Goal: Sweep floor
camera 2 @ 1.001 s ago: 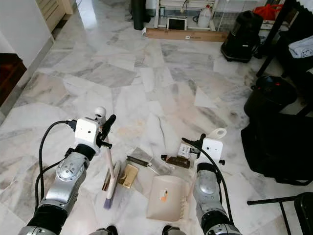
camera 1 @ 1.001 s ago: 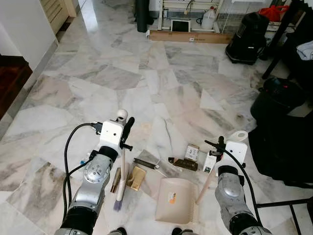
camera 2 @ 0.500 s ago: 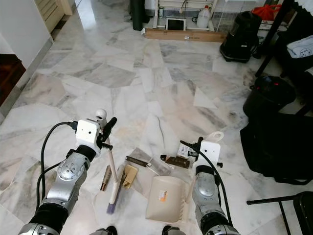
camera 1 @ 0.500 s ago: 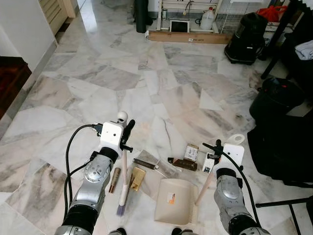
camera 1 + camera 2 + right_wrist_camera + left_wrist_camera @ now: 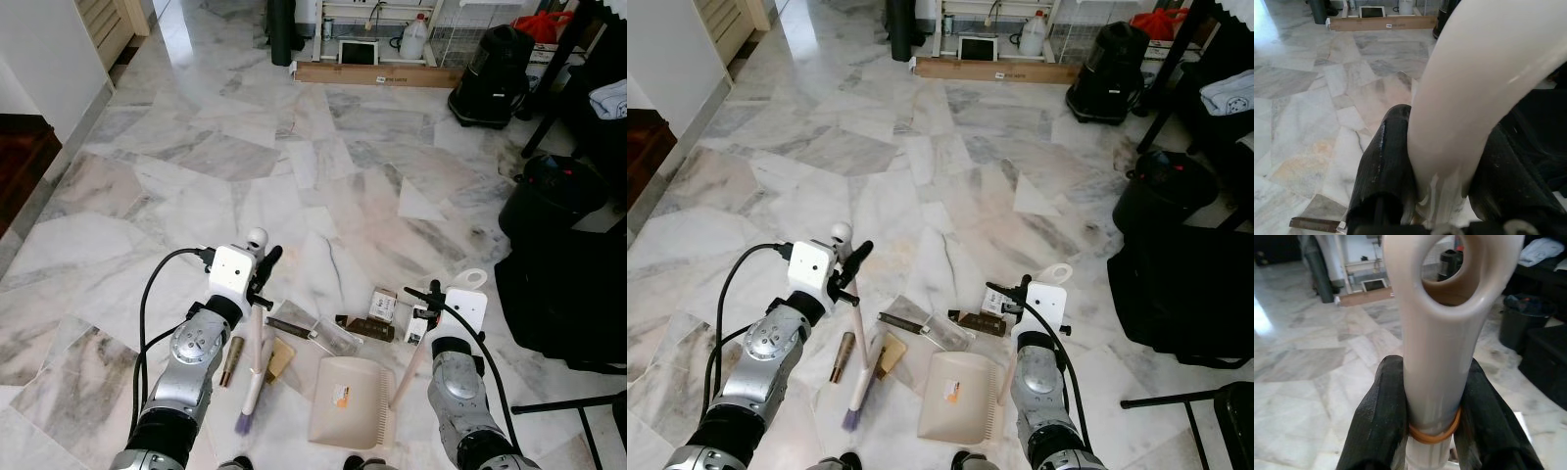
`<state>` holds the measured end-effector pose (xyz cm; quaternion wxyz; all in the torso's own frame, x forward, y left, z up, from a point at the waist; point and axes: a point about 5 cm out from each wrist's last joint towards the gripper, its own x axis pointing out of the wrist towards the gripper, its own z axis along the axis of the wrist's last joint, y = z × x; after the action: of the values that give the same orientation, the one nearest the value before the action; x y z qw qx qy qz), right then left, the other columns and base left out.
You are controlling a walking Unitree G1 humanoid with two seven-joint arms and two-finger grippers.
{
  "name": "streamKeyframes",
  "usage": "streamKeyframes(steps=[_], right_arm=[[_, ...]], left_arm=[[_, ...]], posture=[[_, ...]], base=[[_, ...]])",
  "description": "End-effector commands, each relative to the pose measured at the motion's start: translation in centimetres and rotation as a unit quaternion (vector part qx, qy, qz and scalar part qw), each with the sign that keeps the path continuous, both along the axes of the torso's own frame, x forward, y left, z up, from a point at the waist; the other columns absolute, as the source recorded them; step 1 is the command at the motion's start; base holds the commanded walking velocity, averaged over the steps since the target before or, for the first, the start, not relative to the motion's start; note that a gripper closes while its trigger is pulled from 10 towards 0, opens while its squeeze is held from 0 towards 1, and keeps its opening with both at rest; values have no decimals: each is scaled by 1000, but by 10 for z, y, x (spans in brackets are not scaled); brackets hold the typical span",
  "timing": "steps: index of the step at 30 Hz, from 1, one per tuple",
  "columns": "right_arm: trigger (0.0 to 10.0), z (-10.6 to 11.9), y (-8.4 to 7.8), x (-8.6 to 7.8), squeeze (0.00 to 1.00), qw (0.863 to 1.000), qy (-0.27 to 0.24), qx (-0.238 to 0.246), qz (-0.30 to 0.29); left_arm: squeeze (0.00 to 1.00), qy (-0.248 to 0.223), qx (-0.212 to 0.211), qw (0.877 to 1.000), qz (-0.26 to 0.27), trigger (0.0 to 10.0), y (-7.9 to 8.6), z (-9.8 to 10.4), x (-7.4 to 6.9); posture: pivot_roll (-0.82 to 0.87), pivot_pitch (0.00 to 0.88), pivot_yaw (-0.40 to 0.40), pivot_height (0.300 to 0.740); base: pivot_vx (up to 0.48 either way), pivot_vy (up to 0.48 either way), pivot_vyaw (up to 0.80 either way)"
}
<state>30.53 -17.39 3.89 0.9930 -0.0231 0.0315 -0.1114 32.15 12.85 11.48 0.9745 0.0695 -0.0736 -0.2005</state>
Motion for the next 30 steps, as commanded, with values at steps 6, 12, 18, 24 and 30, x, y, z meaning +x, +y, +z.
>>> streamKeyframes(steps=[6, 12, 18, 24, 30], right_arm=[[10000, -10, 7, -4, 0, 999, 30, 6, 14], [10000, -10, 8, -4, 0, 999, 32, 5, 16], [10000, -10, 8, -3, 0, 999, 33, 6, 17], [10000, -10, 9, -2, 0, 999, 34, 6, 19], [10000, -9, 9, -2, 0, 999, 34, 5, 20]], left_arm=[[0, 7, -13, 999, -42, 10000, -7, 8, -1], [0, -2, -70, 997, -35, 10000, -5, 23, 1], [0, -27, -78, 997, -2, 10000, 6, 34, 5], [0, -53, -57, 997, 17, 10000, 11, 42, 4], [0, -50, -25, 998, 8, 10000, 7, 35, 2]], posture=[[39, 183, -28, 740], [41, 182, -29, 740], [44, 177, -31, 740], [46, 172, -31, 740], [45, 163, -32, 740]], base=[[0, 0, 0], [0, 0, 0], [0, 0, 0], [0, 0, 0], [0, 0, 0]])
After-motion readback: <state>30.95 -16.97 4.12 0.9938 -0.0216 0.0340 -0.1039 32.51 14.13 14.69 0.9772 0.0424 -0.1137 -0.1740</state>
